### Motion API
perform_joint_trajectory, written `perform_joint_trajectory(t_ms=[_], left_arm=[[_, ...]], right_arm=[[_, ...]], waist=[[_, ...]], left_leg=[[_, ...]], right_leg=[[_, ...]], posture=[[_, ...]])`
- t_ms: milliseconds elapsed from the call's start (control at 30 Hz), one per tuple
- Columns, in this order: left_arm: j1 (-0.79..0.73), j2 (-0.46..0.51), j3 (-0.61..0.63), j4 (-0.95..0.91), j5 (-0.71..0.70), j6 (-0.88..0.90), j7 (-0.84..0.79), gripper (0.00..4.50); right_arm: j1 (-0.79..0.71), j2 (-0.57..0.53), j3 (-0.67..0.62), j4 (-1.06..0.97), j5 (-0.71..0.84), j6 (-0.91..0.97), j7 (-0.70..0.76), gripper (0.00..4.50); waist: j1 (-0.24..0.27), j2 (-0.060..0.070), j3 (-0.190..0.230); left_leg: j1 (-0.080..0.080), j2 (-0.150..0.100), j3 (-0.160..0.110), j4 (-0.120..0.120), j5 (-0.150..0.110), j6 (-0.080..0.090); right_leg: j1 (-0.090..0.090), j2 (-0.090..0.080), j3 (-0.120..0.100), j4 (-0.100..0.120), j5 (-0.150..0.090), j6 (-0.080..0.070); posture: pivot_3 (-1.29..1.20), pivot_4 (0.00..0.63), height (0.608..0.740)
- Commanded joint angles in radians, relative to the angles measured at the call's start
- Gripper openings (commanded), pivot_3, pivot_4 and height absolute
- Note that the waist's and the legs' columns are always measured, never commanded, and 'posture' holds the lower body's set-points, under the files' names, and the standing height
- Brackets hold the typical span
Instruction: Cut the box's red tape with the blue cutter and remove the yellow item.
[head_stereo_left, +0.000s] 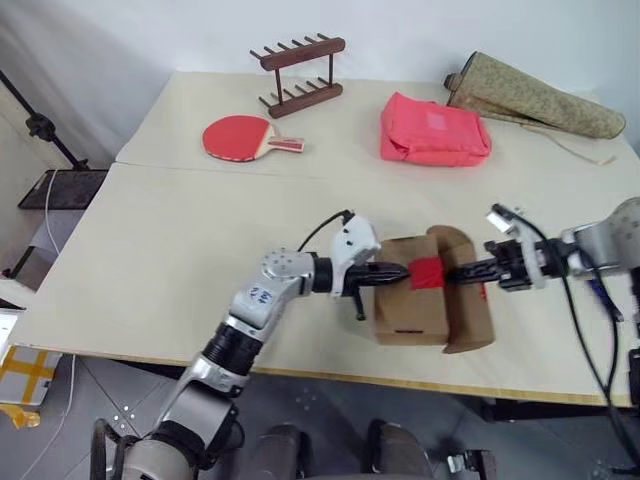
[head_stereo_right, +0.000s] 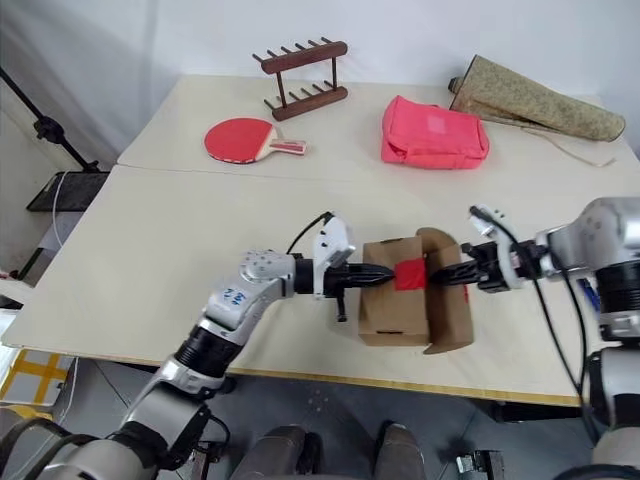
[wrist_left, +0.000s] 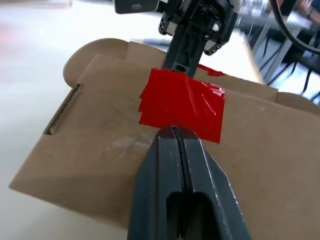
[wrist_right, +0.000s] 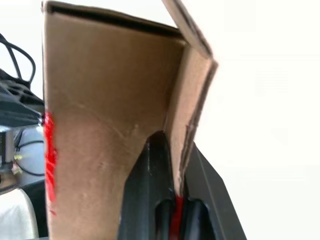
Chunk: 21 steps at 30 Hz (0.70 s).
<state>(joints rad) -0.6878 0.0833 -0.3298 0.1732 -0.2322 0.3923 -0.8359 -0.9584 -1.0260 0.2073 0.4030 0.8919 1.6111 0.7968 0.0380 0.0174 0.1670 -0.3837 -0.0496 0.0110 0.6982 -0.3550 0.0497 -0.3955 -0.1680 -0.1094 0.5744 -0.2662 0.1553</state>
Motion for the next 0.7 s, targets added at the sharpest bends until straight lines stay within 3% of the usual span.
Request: perform_joint_trajectory(t_ms=[33, 200, 433, 700], left_arm=[[0.011, -0.052, -0.066, 0.042, 0.042, -0.011, 0.020, 0.00], [0.037, -0.072, -0.072, 0.042, 0.050, -0.032, 0.028, 0.00], [0.099, 0.002, -0.042, -0.021, 0.059, -0.012, 0.047, 0.00], [0.130, 0.064, 0.000, -0.075, 0.064, 0.022, 0.055, 0.00]], right_arm=[[-0.095, -0.085, 0.065, -0.028, 0.147, 0.003, 0.019, 0.01], [-0.237, -0.134, 0.215, 0.007, 0.180, 0.003, 0.006, 0.01], [-0.428, -0.113, 0.481, 0.017, 0.272, 0.003, 0.004, 0.01], [-0.479, -0.067, 0.573, 0.034, 0.416, 0.003, -0.131, 0.01]], waist=[[0.000, -0.001, 0.001], [0.001, 0.000, 0.001], [0.011, 0.001, 0.002], [0.018, 0.001, 0.002]], left_leg=[[-0.002, 0.001, 0.000, 0.001, 0.000, 0.000], [-0.004, 0.004, 0.002, 0.000, 0.000, 0.000], [-0.005, 0.005, 0.002, 0.002, 0.000, 0.000], [-0.007, 0.003, -0.003, 0.002, 0.000, 0.000]], right_leg=[[-0.002, 0.000, -0.002, -0.001, 0.000, 0.001], [-0.002, 0.001, -0.008, -0.004, 0.001, 0.001], [-0.002, 0.001, -0.009, -0.005, 0.001, 0.001], [-0.003, 0.000, -0.009, -0.004, 0.001, 0.001]], posture=[[0.00, 0.150, 0.740], [0.00, 0.150, 0.740], [0.00, 0.150, 0.740], [0.00, 0.150, 0.740]])
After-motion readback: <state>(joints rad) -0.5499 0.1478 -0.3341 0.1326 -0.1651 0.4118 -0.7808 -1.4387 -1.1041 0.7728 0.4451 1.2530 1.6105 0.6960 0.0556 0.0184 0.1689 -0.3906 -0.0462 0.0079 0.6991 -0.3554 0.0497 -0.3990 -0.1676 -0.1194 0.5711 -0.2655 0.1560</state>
